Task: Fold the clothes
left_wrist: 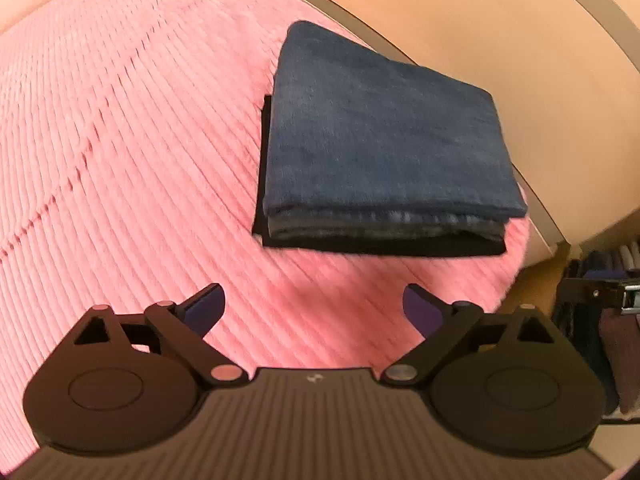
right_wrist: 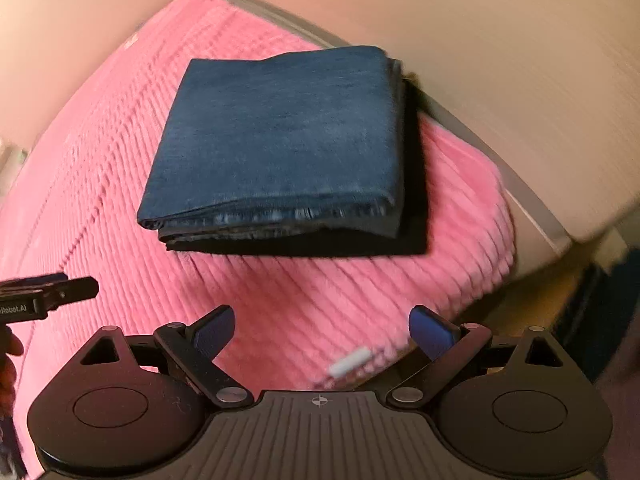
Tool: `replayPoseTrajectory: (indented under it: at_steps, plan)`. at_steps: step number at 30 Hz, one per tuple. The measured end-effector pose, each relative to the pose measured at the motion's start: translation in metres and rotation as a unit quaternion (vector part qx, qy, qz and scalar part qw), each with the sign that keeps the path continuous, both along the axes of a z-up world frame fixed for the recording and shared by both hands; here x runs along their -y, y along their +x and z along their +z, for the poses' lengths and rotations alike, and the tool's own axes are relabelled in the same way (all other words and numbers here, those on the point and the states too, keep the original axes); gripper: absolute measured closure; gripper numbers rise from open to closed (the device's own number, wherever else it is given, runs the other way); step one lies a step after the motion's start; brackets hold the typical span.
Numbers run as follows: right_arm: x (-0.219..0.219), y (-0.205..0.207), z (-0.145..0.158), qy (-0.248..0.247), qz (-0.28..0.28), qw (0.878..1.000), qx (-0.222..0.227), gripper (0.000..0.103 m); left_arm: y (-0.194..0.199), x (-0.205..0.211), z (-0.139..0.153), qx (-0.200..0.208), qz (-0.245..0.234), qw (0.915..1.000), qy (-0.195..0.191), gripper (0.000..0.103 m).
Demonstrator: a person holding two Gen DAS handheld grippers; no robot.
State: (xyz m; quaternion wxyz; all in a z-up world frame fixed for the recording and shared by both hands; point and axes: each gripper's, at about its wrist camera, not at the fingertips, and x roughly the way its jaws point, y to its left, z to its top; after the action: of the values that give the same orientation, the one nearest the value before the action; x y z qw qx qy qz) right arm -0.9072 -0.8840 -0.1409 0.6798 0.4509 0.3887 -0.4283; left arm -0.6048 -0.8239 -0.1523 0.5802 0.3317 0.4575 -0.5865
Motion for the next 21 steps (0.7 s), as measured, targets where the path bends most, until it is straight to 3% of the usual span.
replayPoseTrajectory:
  at_steps: [5, 10, 15, 21]
  plan:
    - [-0.055, 0.002, 0.022, -0.03, -0.056, 0.998, -0.001, 0.007, -0.003, -0.035, 0.022, -0.004, -0.06, 0.9977, -0.03, 0.007]
    - [-0.108, 0.016, 0.05, -0.067, -0.096, 0.993, 0.012, 0.007, -0.001, -0.081, 0.053, 0.014, -0.132, 0.9869, -0.091, 0.007]
    - [-0.154, 0.026, 0.073, -0.089, -0.125, 0.988, 0.026, 0.007, 0.006, -0.118, 0.074, -0.026, -0.124, 0.986, -0.109, 0.007]
    - [-0.176, 0.027, 0.09, -0.1, -0.117, 0.988, 0.016, 0.006, -0.004, -0.136, 0.089, -0.001, -0.119, 0.9863, -0.114, 0.005]
